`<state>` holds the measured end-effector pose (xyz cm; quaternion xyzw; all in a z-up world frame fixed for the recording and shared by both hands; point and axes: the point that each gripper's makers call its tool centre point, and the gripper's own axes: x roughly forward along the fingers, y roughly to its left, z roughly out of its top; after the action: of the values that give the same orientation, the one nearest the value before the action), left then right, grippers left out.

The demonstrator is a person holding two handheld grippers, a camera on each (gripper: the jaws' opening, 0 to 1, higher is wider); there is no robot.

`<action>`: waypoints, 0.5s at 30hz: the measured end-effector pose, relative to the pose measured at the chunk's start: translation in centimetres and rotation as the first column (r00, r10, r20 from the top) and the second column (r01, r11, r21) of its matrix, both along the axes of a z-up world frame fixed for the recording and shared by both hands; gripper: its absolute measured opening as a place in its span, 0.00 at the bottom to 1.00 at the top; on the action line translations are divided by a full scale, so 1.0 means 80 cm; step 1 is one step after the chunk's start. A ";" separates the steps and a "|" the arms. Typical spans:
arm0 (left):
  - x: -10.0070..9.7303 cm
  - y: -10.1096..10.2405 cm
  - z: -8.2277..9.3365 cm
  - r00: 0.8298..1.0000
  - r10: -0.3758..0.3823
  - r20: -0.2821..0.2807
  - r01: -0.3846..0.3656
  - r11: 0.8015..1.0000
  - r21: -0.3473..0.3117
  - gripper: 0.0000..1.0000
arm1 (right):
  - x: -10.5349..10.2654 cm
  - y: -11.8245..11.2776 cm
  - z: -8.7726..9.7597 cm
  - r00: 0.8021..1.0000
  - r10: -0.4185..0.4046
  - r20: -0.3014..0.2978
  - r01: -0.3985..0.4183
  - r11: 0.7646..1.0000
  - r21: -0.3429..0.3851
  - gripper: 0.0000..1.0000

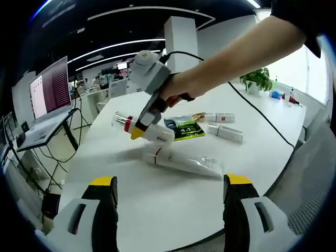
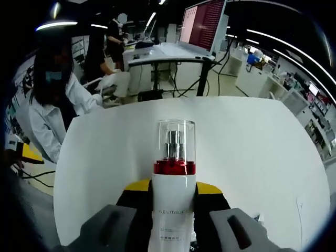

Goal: Arrange the skincare products in the storage area until every visible bottle or jar stands upright without overlapping.

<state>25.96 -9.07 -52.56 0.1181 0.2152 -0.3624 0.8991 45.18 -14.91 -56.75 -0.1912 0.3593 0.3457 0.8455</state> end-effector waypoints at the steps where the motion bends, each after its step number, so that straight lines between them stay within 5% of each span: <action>1: 0.000 0.001 0.000 1.000 0.001 0.000 -0.001 1.000 0.001 0.76 | -0.003 -0.001 0.004 1.000 -0.003 0.006 0.003 1.000 0.006 0.19; 15: -0.004 -0.003 -0.001 1.000 -0.030 0.008 0.030 0.999 0.019 0.76 | -0.035 -0.016 0.053 0.996 -0.040 0.077 0.035 0.997 0.071 0.19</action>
<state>25.67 -9.31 -52.67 0.1313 0.2133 -0.3731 0.8933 42.41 -16.20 -52.50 -0.1683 0.3171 0.3343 0.8714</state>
